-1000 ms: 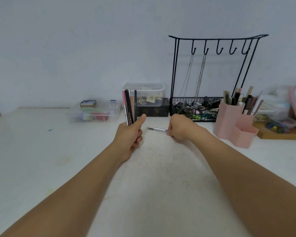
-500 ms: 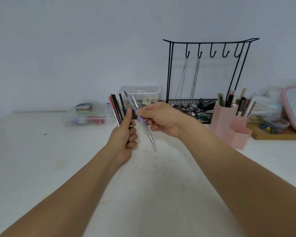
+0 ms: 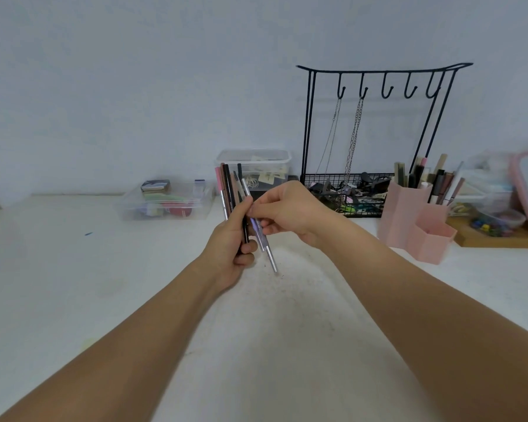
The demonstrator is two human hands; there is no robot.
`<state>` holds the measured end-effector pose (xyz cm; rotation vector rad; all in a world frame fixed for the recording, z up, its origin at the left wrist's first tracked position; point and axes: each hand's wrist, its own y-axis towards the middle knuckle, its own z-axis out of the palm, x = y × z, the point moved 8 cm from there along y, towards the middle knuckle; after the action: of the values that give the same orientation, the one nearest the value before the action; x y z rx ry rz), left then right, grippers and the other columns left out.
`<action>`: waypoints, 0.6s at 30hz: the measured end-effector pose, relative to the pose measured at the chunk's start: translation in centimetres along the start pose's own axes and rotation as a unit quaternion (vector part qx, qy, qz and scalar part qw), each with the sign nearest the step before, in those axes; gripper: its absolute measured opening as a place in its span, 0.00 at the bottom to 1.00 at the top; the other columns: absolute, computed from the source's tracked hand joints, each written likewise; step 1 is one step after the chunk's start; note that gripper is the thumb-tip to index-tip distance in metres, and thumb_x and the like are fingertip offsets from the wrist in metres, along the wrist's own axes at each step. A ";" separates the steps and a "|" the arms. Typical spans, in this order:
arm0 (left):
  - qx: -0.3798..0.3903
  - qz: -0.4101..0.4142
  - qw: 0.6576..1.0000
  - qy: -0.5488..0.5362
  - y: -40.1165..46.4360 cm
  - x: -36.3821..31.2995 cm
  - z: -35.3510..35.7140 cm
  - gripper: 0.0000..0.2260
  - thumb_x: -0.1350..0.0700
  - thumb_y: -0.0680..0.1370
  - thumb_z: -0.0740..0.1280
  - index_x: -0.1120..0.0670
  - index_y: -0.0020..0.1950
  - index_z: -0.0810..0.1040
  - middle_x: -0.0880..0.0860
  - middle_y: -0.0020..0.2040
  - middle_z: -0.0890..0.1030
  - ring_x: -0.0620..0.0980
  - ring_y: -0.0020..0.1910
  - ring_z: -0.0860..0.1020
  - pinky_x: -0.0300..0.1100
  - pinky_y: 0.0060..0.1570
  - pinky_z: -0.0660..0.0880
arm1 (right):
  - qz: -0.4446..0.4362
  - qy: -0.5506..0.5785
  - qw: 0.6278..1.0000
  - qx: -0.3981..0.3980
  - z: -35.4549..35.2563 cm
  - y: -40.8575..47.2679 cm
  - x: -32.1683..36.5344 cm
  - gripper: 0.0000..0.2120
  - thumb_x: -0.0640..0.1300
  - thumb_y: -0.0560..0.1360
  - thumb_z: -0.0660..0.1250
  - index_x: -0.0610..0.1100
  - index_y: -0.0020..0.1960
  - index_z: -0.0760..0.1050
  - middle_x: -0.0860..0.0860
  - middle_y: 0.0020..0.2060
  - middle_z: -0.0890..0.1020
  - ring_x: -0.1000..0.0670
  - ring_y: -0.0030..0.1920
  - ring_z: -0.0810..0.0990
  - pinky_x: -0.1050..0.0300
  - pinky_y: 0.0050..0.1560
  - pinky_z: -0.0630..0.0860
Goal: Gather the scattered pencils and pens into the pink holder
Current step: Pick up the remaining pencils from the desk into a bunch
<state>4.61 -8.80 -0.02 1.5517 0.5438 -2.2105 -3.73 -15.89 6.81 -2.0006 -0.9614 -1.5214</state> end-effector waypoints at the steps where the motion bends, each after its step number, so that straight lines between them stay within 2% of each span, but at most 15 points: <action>1: 0.003 -0.002 1.000 0.004 -0.1 0.0 0.1 0.18 0.39 0.79 0.66 0.52 0.40 0.76 0.50 0.32 0.74 0.43 0.22 0.62 0.34 0.18 0.53 | 0.000 -0.002 1.000 -0.005 -0.1 -0.1 -0.1 0.04 0.35 0.75 0.73 0.33 0.46 0.82 0.40 0.35 0.81 0.52 0.29 0.78 0.62 0.33 0.79; 5: 0.005 -0.003 1.000 0.024 -0.2 0.1 0.5 0.20 0.40 0.81 0.64 0.54 0.37 0.74 0.51 0.29 0.75 0.43 0.22 0.62 0.34 0.17 0.53 | -0.007 -0.033 0.999 -0.031 -0.3 -0.2 -0.3 0.04 0.36 0.73 0.73 0.35 0.44 0.82 0.43 0.32 0.82 0.53 0.28 0.78 0.61 0.33 0.81; 8: 0.000 0.003 1.000 0.024 -0.1 0.2 0.4 0.19 0.40 0.81 0.65 0.54 0.39 0.75 0.51 0.30 0.74 0.43 0.22 0.62 0.34 0.17 0.54 | -0.006 -0.047 0.998 -0.039 -0.5 -0.3 -0.1 0.03 0.36 0.73 0.73 0.37 0.41 0.82 0.45 0.30 0.80 0.54 0.25 0.77 0.62 0.30 0.79; 12: -0.013 0.025 0.999 0.041 0.0 -0.1 0.2 0.17 0.43 0.81 0.66 0.56 0.42 0.78 0.52 0.32 0.77 0.45 0.22 0.63 0.34 0.19 0.55 | 0.006 -0.054 0.998 -0.022 -0.8 -0.6 0.1 0.03 0.35 0.72 0.72 0.37 0.39 0.81 0.42 0.30 0.80 0.50 0.26 0.77 0.63 0.27 0.76; 14: -0.020 0.029 0.998 0.053 0.0 -0.1 0.1 0.17 0.45 0.81 0.66 0.56 0.42 0.78 0.53 0.31 0.77 0.45 0.22 0.63 0.34 0.19 0.56 | 0.008 -0.067 0.998 -0.009 -0.9 -0.6 0.2 0.03 0.34 0.72 0.72 0.36 0.39 0.81 0.43 0.29 0.79 0.52 0.25 0.76 0.63 0.27 0.75; 18: -0.028 0.040 0.997 0.065 -0.1 -0.6 -0.2 0.14 0.48 0.81 0.65 0.55 0.39 0.76 0.54 0.30 0.75 0.46 0.22 0.64 0.35 0.19 0.56 | 0.004 -0.074 0.997 0.002 -0.9 -0.4 -0.1 0.05 0.36 0.73 0.75 0.34 0.47 0.82 0.44 0.32 0.80 0.53 0.28 0.76 0.62 0.30 0.78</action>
<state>4.88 -8.58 0.46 1.6675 0.5679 -2.0287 -4.64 -16.32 6.97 -2.1361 -1.0107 -1.3819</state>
